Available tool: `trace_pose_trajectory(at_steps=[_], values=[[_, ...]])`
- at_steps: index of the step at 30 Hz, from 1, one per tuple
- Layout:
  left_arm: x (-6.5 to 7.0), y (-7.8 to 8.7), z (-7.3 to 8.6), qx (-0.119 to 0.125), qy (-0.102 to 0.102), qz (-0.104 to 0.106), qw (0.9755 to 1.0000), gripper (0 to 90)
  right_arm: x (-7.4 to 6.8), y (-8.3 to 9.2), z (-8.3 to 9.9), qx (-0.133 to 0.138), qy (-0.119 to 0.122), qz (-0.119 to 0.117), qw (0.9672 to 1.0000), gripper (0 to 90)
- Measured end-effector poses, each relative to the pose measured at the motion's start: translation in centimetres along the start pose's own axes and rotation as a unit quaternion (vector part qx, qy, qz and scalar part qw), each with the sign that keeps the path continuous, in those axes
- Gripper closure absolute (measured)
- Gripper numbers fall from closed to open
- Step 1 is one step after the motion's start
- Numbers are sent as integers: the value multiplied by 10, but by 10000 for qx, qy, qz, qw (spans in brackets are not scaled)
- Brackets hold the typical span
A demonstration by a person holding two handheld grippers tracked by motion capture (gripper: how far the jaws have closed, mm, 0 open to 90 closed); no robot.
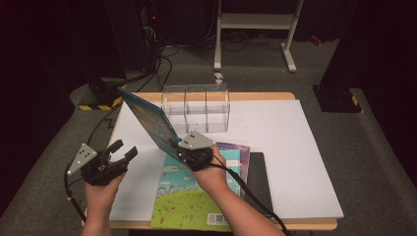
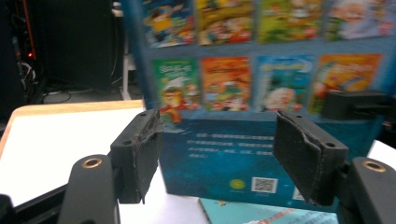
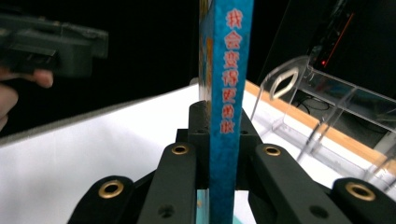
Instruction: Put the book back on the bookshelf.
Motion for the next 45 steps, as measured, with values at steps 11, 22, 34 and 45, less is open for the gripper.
trace_pose_trajectory(at_steps=[11,22,34,45], values=[[55,4,-20,402,-122,933,9948,207,-26,-1,3,29,13,-135,9999,777],[60,8,-23,524,12,771,9956,147,-56,-9,7,-6,196,-410,9990,681],[53,6,-20,268,-40,456,9986,174,-75,-19,7,-140,137,-815,9965,527],[67,4,-20,197,-287,416,9985,236,-64,14,29,-356,-127,-1031,9940,491]])
Point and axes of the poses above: each handheld gripper's, and its own axes: y roughly backward along the jaws, z roughly out of its underside, x roughly to its right, the point moved 2 cm from there along -y, roughly forward along the jaws, and after that the axes turned 2 degrees about -z, right-handed, at the moved point
